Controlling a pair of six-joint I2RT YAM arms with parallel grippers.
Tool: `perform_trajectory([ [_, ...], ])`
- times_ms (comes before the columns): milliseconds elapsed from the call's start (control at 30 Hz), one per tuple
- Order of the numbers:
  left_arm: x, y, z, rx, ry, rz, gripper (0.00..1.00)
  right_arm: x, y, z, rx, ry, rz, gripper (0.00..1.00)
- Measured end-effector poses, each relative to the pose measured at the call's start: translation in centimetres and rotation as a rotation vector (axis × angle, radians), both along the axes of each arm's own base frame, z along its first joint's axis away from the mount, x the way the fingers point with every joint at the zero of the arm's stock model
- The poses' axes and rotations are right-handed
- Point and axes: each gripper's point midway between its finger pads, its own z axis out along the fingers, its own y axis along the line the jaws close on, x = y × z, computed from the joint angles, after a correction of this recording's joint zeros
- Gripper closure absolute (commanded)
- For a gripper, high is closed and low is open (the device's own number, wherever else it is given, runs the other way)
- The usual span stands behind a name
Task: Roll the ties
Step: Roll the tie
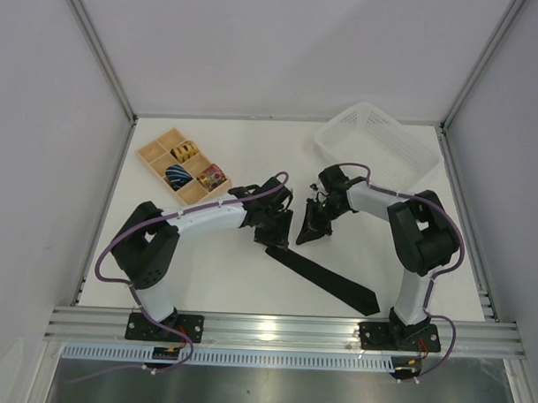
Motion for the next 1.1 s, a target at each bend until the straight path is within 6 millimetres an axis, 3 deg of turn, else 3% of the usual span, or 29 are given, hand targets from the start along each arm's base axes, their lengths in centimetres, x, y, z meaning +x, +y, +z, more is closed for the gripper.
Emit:
perform_trajectory([
  [233,-0.3,-1.0,-0.1,-0.046,0.001,-0.022,0.46,1.1,-1.0,1.9,0.035,-0.052,-0.017,0.97],
  [400,-0.7,-2.1,0.2,-0.079,-0.005,-0.052,0.37,1.0,-0.2,2.7,0.099,-0.039,-0.01,0.97],
  [767,-1.1,-3.3,0.7,-0.127,-0.01,-0.09,0.34,0.9,1.6,4.8,0.244,-0.013,0.012,0.97],
  [933,-1.2,-3.4,0.7,-0.131,-0.009,-0.101,0.34,-0.1,2.3,4.7,0.279,0.014,0.045,0.98],
  [1100,-1.3,-3.4,0.7,-0.132,-0.007,-0.104,0.33,-2.0,2.1,3.1,0.273,0.072,0.061,0.98],
])
